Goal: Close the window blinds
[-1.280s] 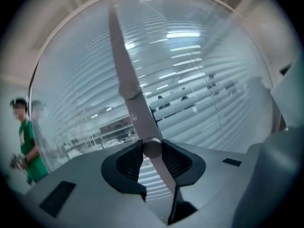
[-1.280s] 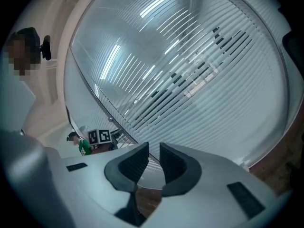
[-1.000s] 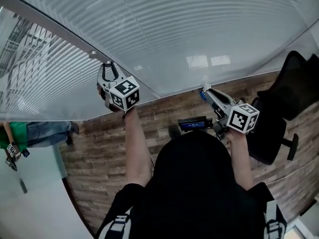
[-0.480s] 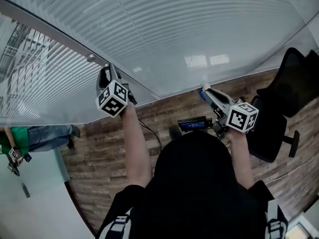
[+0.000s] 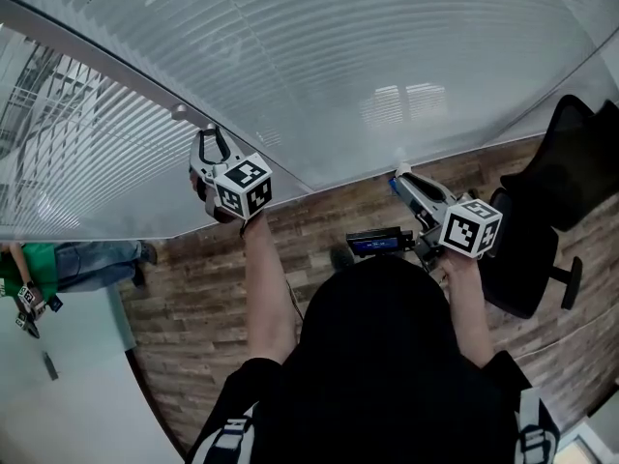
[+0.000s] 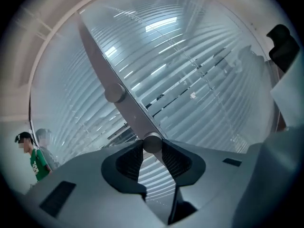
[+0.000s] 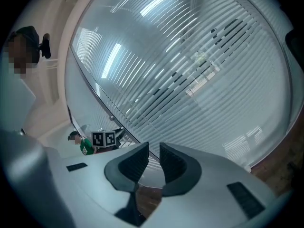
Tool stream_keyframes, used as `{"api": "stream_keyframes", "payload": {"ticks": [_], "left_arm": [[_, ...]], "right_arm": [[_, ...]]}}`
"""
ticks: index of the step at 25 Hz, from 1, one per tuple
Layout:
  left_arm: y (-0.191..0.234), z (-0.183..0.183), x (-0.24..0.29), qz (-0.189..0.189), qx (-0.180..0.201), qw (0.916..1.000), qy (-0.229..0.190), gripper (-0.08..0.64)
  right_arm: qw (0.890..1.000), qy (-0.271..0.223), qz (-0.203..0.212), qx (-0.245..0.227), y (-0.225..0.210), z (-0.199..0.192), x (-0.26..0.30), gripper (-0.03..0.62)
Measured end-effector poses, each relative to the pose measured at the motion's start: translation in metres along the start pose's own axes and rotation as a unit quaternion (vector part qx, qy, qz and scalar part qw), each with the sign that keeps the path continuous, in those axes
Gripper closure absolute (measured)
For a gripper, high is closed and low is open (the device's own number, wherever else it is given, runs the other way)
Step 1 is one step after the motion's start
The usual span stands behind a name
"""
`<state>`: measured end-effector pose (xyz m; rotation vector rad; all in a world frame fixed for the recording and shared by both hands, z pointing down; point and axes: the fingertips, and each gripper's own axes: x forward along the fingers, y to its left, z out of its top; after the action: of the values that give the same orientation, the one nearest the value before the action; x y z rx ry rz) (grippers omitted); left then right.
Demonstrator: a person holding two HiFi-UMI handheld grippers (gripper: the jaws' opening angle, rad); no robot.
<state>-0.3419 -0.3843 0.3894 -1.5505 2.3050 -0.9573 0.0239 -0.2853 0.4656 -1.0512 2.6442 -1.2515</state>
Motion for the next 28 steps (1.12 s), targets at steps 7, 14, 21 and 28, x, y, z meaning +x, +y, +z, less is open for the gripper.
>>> {"api": "stream_keyframes", "payload": {"ticks": [7, 14, 21, 28], "left_arm": [[-0.006, -0.004, -0.008, -0.103, -0.300, 0.9479, -0.025, 0.395], [0.009, 0.004, -0.003, -0.103, -0.342, 0.9331, -0.042, 0.420], [0.002, 0.001, 0.000, -0.021, -0.079, 0.9961, -0.033, 0.423], [-0.004, -0.003, -0.004, -0.060, -0.165, 0.9840, -0.033, 0.422]], "right_arm": [[1.000, 0.002, 0.004, -0.002, 0.000, -0.002, 0.001, 0.517], [1.000, -0.003, -0.004, 0.001, -0.002, -0.003, -0.002, 0.517], [1.000, -0.003, -0.005, 0.001, -0.004, -0.002, -0.003, 0.517], [1.000, 0.001, 0.004, -0.004, -0.001, -0.005, 0.000, 0.517]]}}
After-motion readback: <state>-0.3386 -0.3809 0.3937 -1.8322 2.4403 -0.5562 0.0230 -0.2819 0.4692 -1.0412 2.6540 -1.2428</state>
